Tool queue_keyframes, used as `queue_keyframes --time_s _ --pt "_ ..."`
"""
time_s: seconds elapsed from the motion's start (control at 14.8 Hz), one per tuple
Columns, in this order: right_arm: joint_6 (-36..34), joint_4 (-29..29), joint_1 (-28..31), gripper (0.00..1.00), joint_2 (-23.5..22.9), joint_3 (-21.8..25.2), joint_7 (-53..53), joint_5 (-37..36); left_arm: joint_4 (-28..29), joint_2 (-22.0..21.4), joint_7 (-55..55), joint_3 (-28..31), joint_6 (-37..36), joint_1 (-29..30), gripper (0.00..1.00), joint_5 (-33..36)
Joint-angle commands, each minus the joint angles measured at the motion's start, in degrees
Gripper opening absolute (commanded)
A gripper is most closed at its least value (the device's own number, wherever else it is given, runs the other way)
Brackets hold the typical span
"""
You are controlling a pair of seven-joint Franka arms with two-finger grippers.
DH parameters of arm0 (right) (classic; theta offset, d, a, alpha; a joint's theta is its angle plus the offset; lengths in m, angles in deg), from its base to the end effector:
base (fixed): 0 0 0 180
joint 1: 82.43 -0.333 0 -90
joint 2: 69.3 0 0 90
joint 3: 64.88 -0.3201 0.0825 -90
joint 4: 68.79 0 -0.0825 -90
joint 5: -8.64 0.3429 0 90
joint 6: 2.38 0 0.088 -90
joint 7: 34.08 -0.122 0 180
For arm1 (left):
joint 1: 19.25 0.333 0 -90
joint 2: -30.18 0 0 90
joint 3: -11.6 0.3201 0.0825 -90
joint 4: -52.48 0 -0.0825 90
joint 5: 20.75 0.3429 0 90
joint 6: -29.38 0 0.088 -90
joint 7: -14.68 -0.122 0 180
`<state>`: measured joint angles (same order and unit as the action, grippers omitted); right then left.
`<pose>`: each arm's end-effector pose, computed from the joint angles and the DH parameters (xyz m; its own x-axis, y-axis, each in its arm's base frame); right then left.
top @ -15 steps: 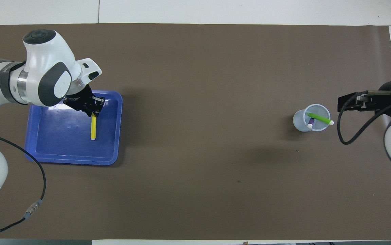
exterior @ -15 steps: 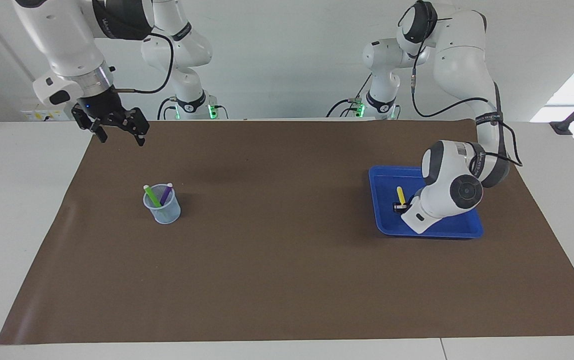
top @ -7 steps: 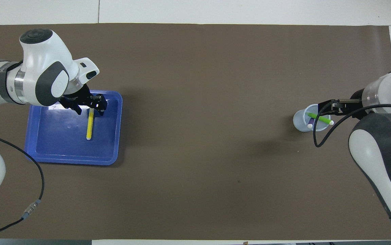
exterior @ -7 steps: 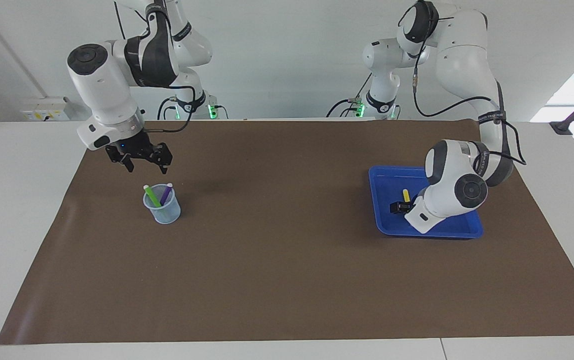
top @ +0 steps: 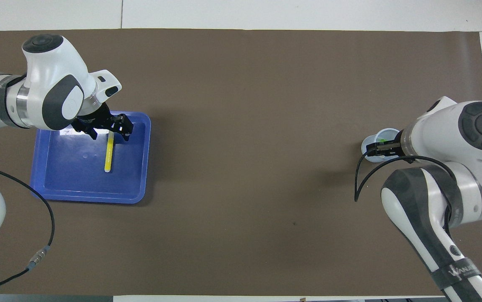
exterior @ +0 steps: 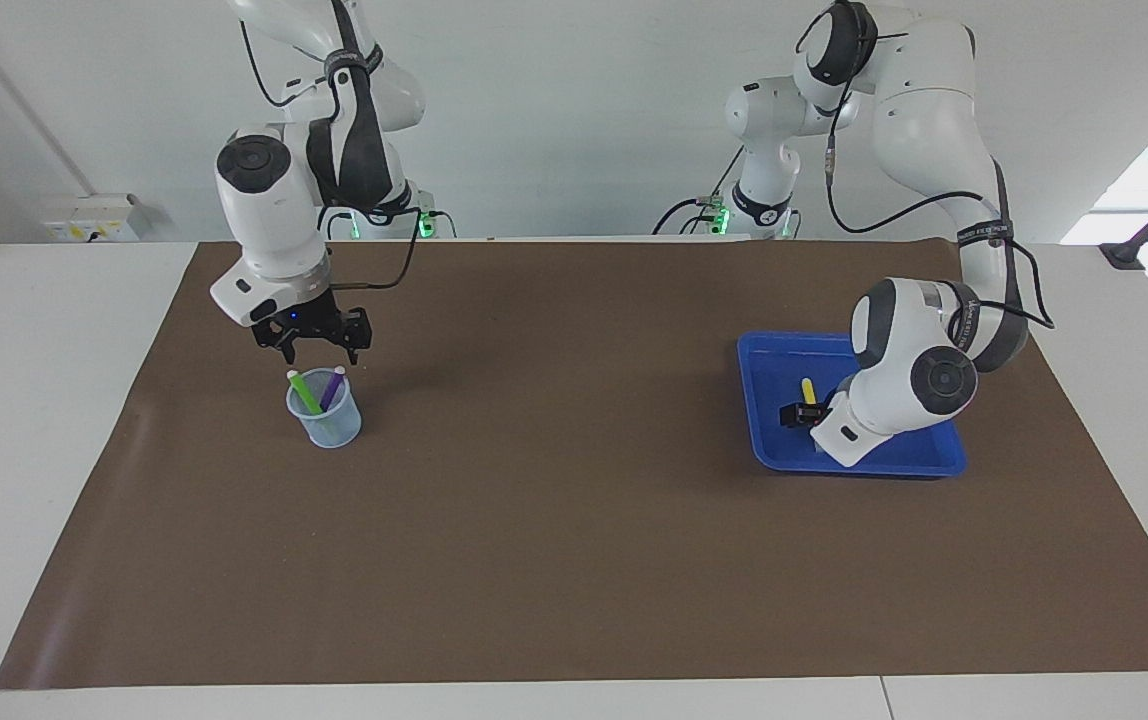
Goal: Right arm passes pens to left for tray arrangement
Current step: 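Release the yellow pen and raise the left gripper while the right gripper reaches the cup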
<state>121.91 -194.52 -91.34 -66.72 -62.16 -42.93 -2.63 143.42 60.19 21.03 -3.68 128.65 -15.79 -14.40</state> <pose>0.4894 0.0429 0.4186 0.9972 0.0658 0.0357 0.0594 -0.9857 0.1579 0.5982 -0.0928 0.3259 0.9289 -0.1144 -0.3523 -0.1233 -0.9924 -0.0029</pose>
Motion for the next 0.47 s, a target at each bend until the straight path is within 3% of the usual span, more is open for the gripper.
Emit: queue_keyframes --time_s 0.0,0.07,0.2,0.41 --pt "2.36 -3.20 -0.23 0.79 1.20 -0.08 -2.22 -2.97 -2.07 -1.18 -0.81 -0.36 -3.19 1.38 1.00 -1.51" --pt "2.27 -3.20 -0.23 0.68 1.29 -0.08 -2.22 -3.23 -3.39 -1.97 -0.73 -0.28 -4.43 1.64 1.00 -3.87" --pt "2.62 -4.25 -0.23 0.56 1.47 -0.17 -2.22 -3.76 -3.31 -5.21 0.24 -0.01 -4.79 1.82 1.00 -8.18" --pt "4.46 -4.43 -0.14 0.48 1.38 -0.08 -2.22 -3.85 -3.14 -9.61 4.26 0.25 -6.72 3.31 1.00 -14.16"
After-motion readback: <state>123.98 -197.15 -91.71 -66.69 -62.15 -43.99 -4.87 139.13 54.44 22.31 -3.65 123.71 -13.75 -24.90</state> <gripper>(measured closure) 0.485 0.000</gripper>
